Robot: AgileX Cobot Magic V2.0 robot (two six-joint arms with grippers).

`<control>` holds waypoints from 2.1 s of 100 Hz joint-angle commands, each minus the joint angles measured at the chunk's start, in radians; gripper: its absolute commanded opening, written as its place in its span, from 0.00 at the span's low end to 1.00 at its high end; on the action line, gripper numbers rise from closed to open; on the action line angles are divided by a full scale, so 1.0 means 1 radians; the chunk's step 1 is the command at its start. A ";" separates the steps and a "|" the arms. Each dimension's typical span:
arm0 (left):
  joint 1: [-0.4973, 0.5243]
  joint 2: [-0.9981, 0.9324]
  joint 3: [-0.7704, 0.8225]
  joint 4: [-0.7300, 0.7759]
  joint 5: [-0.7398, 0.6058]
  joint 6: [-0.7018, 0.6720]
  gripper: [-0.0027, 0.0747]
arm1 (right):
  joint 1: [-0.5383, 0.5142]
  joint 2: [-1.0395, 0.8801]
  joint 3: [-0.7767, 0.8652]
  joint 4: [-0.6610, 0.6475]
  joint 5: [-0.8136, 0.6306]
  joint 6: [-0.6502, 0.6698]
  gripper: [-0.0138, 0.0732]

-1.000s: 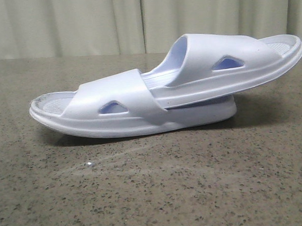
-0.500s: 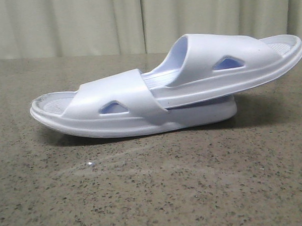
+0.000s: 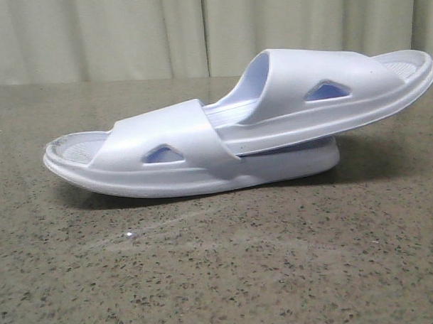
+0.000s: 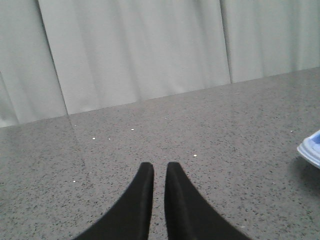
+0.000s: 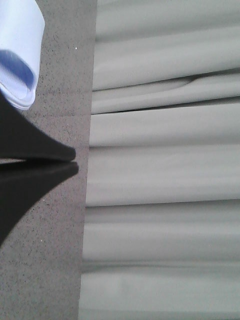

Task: Insert blue slippers together front up

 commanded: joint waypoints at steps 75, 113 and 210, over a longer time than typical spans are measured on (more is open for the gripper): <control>0.024 -0.029 0.011 -0.074 -0.088 -0.012 0.05 | 0.001 0.007 -0.025 -0.001 -0.022 -0.012 0.04; 0.024 -0.029 0.011 -0.074 -0.088 -0.012 0.06 | 0.001 0.007 -0.025 -0.001 -0.022 -0.012 0.04; 0.024 -0.029 0.011 -0.074 -0.088 -0.012 0.06 | 0.001 -0.038 0.011 -1.274 0.053 1.294 0.04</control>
